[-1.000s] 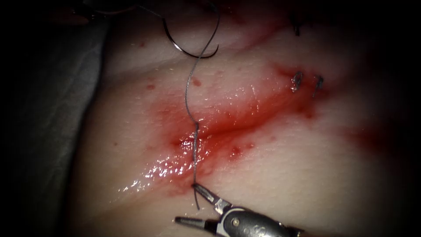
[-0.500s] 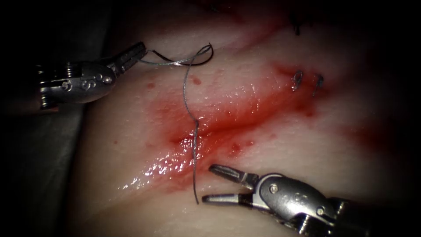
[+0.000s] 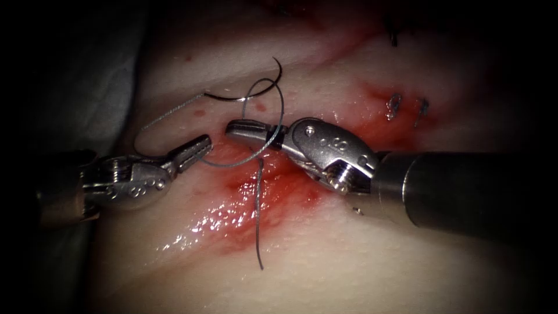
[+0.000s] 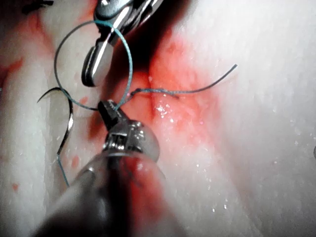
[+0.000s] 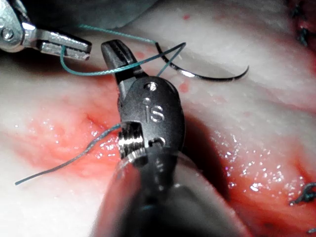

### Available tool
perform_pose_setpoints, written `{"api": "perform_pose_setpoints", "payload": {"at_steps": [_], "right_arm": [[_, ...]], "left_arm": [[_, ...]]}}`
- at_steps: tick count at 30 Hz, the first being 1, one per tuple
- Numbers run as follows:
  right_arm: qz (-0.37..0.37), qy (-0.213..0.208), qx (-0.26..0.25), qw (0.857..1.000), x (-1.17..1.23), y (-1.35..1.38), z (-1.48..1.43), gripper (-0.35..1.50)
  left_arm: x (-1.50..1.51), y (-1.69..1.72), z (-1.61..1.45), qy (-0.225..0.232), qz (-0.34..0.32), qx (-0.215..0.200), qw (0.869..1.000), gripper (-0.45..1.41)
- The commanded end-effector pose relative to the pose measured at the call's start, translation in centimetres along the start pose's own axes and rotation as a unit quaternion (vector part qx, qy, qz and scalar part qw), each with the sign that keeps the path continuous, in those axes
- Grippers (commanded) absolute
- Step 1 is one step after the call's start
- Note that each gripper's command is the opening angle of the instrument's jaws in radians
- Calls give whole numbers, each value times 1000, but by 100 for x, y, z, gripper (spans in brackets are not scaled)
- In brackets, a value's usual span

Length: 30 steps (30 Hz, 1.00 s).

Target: Wound Closure

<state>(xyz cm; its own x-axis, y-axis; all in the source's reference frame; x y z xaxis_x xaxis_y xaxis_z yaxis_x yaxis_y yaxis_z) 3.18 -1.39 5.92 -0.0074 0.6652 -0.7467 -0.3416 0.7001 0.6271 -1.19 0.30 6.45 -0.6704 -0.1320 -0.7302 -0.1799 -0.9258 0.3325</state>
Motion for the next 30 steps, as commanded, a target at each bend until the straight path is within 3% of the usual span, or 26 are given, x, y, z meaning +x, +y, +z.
{"api": "perform_pose_setpoints", "payload": {"at_steps": [1, 6, 8, 15, 18, 22, 27, 30], "right_arm": [[10, 15, 8, 1000, -4, 3, 13, -35], [40, 65, 75, 994, -1, 9, 8, -35], [59, 70, 134, 987, -1, 8, 3, -35], [64, 49, 244, 966, -8, 0, 2, -35], [45, 37, 304, 951, -11, -6, 4, -35], [17, 32, 339, 940, -10, -15, 5, -35], [-58, -45, 396, 915, -14, -31, 6, -35], [-108, -102, 430, 891, -15, -37, 6, 9]], "left_arm": [[-2, 6, 8, -1, 1, -4, 1000, -45], [-12, 5, 21, -3, 8, -15, 1000, -45], [-20, -2, 31, -10, 15, -12, 1000, -45], [-36, -9, 60, -26, 25, -10, 999, -45], [-38, -5, 70, -33, 26, -12, 999, -45], [-40, -3, 75, -37, 28, -17, 999, -45], [-43, -9, 71, -43, 27, -16, 999, -45], [-45, -14, 65, -48, 26, -16, 998, -45]]}}
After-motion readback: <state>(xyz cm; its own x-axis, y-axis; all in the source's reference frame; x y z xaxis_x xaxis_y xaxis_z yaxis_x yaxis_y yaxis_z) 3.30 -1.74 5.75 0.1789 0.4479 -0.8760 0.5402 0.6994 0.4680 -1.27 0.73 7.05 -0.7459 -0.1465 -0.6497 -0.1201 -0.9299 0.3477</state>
